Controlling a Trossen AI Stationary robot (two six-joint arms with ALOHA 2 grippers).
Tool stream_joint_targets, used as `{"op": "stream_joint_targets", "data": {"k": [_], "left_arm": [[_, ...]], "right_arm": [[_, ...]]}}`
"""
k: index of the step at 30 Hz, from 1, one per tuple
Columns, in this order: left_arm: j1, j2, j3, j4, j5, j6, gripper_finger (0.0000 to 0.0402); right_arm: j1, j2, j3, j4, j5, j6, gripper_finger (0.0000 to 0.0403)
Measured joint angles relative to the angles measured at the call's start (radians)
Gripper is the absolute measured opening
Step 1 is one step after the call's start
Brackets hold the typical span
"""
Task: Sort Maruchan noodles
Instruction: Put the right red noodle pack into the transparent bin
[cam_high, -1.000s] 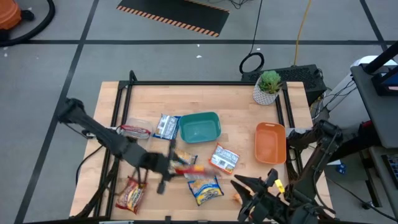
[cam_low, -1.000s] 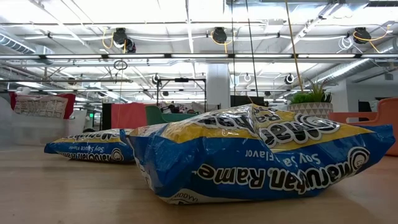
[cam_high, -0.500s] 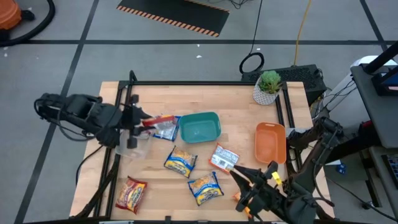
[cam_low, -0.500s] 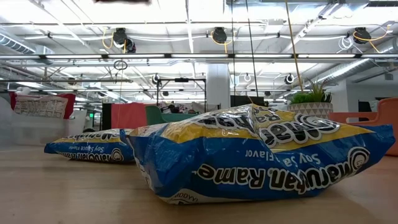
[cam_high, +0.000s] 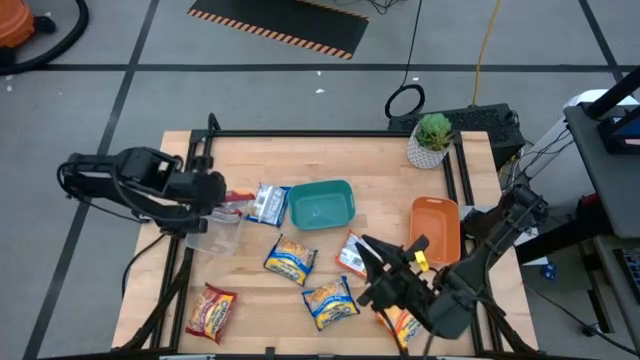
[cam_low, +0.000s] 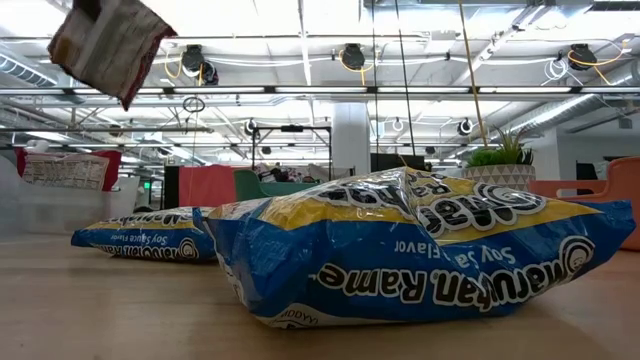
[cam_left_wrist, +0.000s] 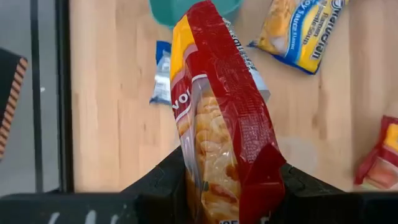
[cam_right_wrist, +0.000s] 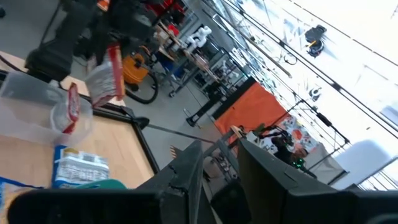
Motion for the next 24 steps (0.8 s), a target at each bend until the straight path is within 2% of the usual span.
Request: {"op": "stream_joint_targets", "data": {"k": [5,13,24], "left_arm": [[0.0,0.036,-0.051,-0.003,0.11,0.023,0.0129],[0.0,0.09,-0.199,0.001,0.264,0.019,0.0129],[0.0,0.133,-0.349,-0.004,0.235,0.073,0.0129]], "right_arm": [[-0.001,0.0,0.0,0.0,0.0,0.003,0.0098],[0.035,0.0,0.0,-0.001,0.0,0.006,0.0098],[0.054,0.0,0.0,-0.001,0.0,0.003,0.0098]]}}
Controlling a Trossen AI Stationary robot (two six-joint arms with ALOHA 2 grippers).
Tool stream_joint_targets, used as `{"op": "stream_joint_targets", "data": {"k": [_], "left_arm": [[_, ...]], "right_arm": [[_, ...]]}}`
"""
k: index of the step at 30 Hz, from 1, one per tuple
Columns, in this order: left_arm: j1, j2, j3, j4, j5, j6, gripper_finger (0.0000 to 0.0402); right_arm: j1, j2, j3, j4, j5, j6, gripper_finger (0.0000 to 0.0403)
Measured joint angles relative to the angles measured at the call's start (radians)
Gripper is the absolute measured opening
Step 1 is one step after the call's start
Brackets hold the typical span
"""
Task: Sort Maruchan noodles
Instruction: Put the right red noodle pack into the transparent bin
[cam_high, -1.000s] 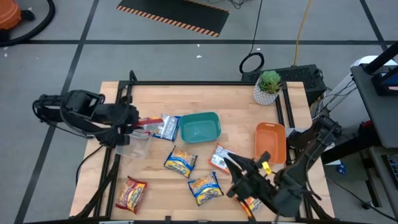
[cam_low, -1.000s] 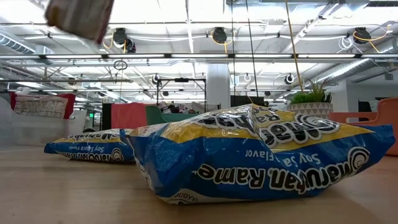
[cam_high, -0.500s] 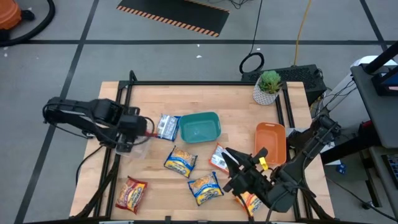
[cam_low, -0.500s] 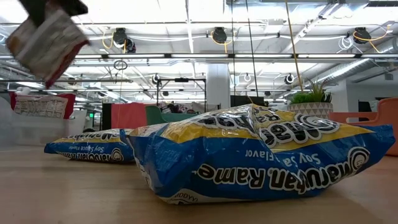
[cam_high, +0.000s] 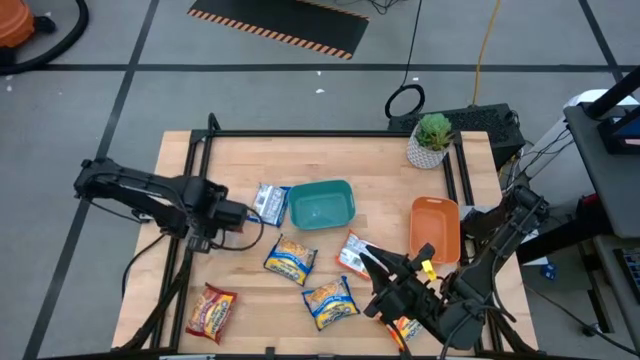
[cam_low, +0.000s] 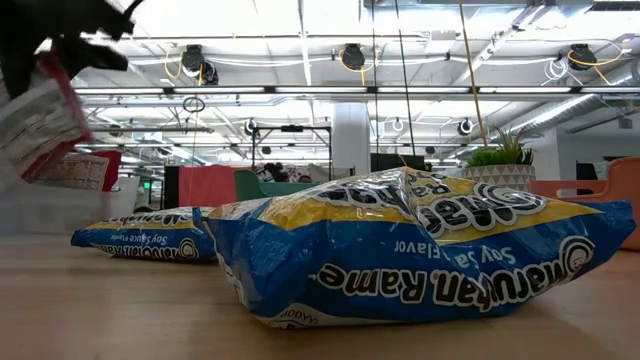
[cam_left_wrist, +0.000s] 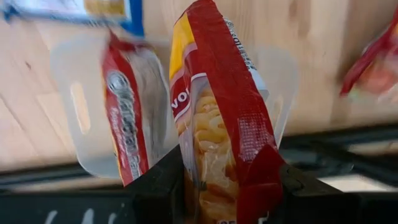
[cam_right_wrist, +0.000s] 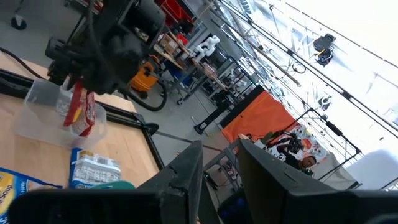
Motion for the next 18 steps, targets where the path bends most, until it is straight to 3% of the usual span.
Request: {"op": "stream_joint_targets", "data": {"k": [12,18], "left_arm": [[0.0,0.054,-0.142,0.016,-0.033,0.029,0.0129],[0.0,0.058,-0.136,0.007,-0.122,0.013,0.0129]], "right_arm": [[0.0,0.0,0.0,0.0,0.0,0.003,0.0098],[0.0,0.0,0.0,0.0,0.0,0.005,0.0098]]}}
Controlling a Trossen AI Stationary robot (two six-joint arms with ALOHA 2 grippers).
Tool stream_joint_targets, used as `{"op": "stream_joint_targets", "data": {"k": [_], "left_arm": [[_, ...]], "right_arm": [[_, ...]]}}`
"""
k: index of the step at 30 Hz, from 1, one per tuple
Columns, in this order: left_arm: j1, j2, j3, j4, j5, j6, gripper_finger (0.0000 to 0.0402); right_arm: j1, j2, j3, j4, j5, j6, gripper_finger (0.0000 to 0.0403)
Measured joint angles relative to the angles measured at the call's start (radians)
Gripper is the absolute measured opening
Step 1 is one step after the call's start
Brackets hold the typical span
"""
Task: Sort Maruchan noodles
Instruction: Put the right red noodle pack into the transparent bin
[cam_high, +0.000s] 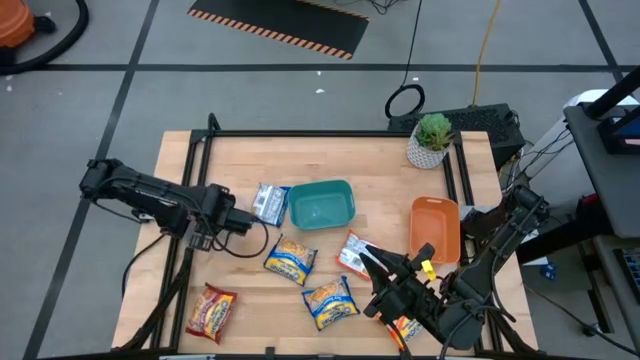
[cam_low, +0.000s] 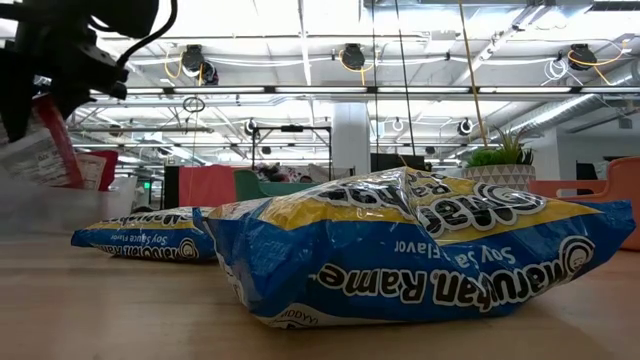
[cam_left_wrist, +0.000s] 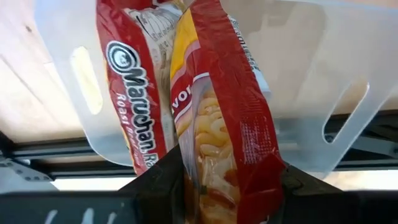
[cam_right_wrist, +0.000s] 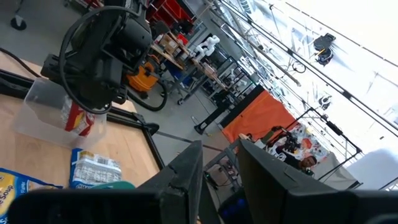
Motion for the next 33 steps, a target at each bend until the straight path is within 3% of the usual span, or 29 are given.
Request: {"op": "stream_joint_targets", "data": {"k": [5,15,20,27,33], "left_arm": [[0.0,0.0,0.0,-0.002,-0.009,-0.006,0.0138],[0.0,0.0,0.0,-0.01,-0.039,-0.016,0.0233],[0.0,0.0,0.0,-0.008,-0.072,-0.02,0.025],[0.0,0.0,0.001,-0.006,-0.133,0.092,0.0227],[0.0,0.0,0.002,-0.005,-0.108,0.153,0.0141]], "right_arm": [[0.0,0.0,0.0,0.0,0.0,0.01,0.0098],[0.0,0.0,0.0,0.0,0.0,0.01,0.0098],[0.0,0.0,0.0,0.0,0.0,0.01,0.0098],[0.0,0.0,0.0,0.0,0.0,0.01,0.0098],[0.0,0.0,0.0,0.0,0.0,0.01,0.0098]]}}
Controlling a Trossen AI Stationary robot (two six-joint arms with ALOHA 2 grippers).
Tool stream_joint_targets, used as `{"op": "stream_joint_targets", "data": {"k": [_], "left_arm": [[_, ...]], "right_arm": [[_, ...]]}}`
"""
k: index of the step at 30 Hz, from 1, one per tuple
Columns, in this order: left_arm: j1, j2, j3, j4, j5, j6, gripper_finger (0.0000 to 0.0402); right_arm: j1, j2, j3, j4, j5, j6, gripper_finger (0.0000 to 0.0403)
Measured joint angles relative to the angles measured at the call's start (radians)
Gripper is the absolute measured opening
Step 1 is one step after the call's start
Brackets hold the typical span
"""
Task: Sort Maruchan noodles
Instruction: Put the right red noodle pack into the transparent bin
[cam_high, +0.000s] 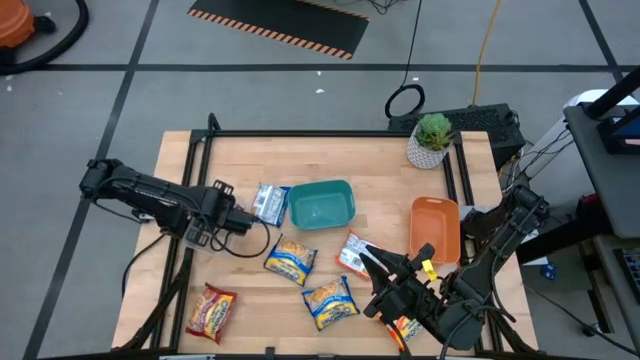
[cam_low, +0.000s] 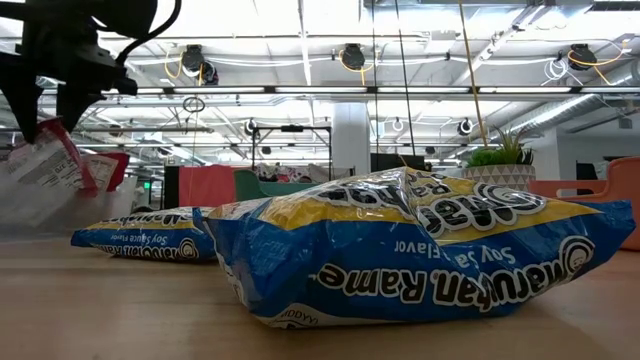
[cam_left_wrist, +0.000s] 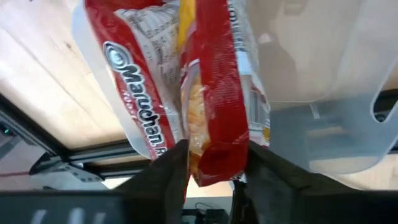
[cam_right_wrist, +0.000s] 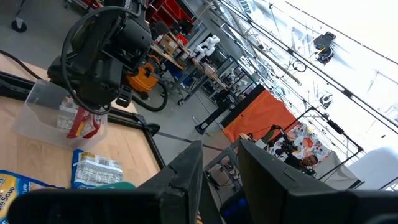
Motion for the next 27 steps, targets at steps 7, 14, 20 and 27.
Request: {"op": "stream_joint_targets", "data": {"k": [7,14,20,27], "left_arm": [[0.0,-0.001,0.003,-0.002,0.001,0.011,0.008],[0.0,-0.001,0.081,0.003,0.054,0.043,0.0077],[0.0,-0.001,0.155,0.002,0.082,0.092,0.0077],[0.0,0.0,0.158,0.002,0.083,0.103,0.0077]], "right_arm": [[-0.002,0.0,0.0,0.0,0.0,0.0,0.0098],[-0.002,0.0,0.0,0.0,0.0,0.0,0.0098],[-0.002,0.0,0.0,0.0,0.0,0.0,0.0098],[-0.002,0.0,0.0,0.0,0.0,0.0,0.0098]]}}
